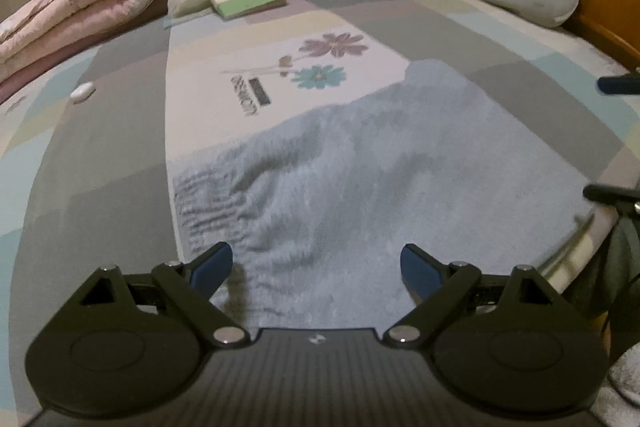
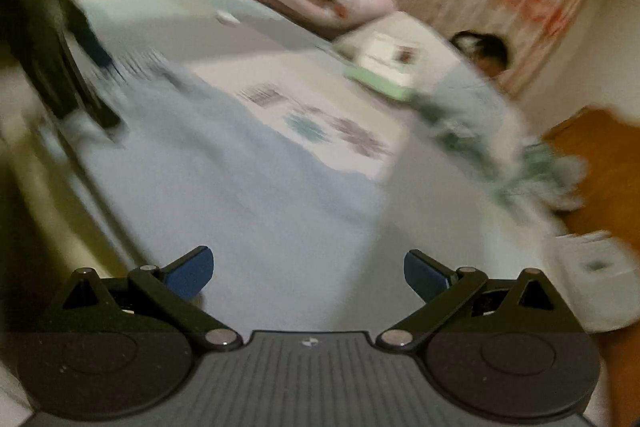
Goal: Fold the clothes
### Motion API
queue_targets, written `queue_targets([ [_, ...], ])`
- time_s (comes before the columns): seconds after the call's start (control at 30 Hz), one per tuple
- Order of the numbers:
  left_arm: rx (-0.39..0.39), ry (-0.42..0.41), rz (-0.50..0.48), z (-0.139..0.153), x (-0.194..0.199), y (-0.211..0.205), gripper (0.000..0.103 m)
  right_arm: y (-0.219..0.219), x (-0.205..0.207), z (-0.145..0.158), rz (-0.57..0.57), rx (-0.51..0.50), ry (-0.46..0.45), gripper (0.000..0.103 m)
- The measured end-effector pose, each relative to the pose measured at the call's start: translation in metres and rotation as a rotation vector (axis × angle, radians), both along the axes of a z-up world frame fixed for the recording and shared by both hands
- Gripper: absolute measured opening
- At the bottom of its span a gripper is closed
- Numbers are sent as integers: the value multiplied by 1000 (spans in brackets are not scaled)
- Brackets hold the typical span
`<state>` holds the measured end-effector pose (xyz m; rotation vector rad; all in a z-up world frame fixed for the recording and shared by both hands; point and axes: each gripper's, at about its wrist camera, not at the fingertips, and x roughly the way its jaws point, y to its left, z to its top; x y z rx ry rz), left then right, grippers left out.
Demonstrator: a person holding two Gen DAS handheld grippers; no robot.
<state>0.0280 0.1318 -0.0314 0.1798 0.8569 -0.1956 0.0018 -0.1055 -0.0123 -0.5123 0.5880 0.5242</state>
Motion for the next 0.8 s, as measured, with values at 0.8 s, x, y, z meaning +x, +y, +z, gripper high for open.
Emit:
queue_targets([
  [0.8,6,46,41,-14,39,10,95,-26,36,2,-59,248,229,103],
])
